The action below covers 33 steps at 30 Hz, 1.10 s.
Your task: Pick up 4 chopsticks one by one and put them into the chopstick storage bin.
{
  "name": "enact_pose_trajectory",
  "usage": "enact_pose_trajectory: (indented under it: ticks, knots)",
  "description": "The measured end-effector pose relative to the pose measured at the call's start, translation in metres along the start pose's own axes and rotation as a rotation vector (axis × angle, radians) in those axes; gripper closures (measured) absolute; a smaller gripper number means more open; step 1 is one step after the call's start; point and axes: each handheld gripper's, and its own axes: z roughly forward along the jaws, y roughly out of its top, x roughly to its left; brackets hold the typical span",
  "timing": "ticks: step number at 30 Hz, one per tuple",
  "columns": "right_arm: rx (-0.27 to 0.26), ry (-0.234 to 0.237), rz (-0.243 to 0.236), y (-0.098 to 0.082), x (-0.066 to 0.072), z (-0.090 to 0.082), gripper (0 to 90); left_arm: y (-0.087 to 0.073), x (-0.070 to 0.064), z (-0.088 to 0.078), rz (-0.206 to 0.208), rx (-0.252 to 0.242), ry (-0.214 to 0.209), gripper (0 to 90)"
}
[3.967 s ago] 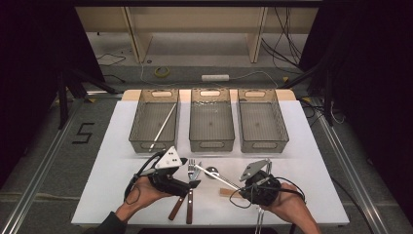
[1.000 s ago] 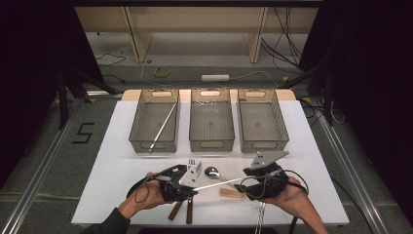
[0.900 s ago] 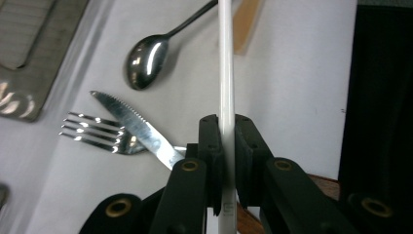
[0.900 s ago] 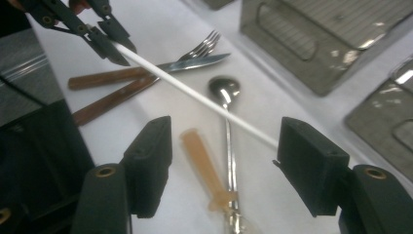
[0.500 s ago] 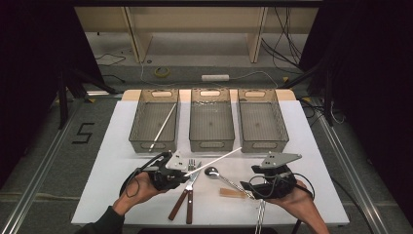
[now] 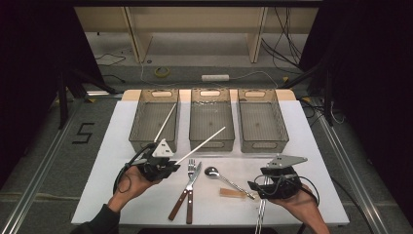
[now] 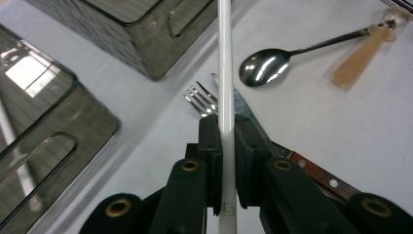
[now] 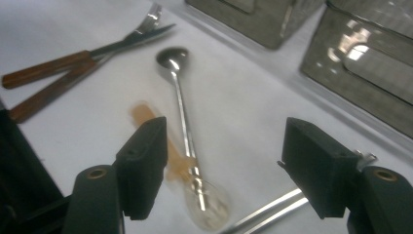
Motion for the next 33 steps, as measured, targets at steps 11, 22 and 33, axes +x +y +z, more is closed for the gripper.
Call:
enact_pose_trajectory:
  ticks: [11,22,33]
  knots:
    - [0.064,-0.159,0.126,-0.015,-0.014,0.000,34.0,-0.005,0.018,-0.009,-0.061,-0.019,0.052,82.6]
    - [0.118,-0.197,0.180,-0.023,-0.016,0.004,36.2,-0.009,0.033,-0.014,-0.118,-0.030,0.110,82.7]
    - [0.109,-0.213,0.212,-0.030,-0.011,0.003,39.5,-0.008,0.054,-0.020,-0.188,-0.055,0.157,82.7]
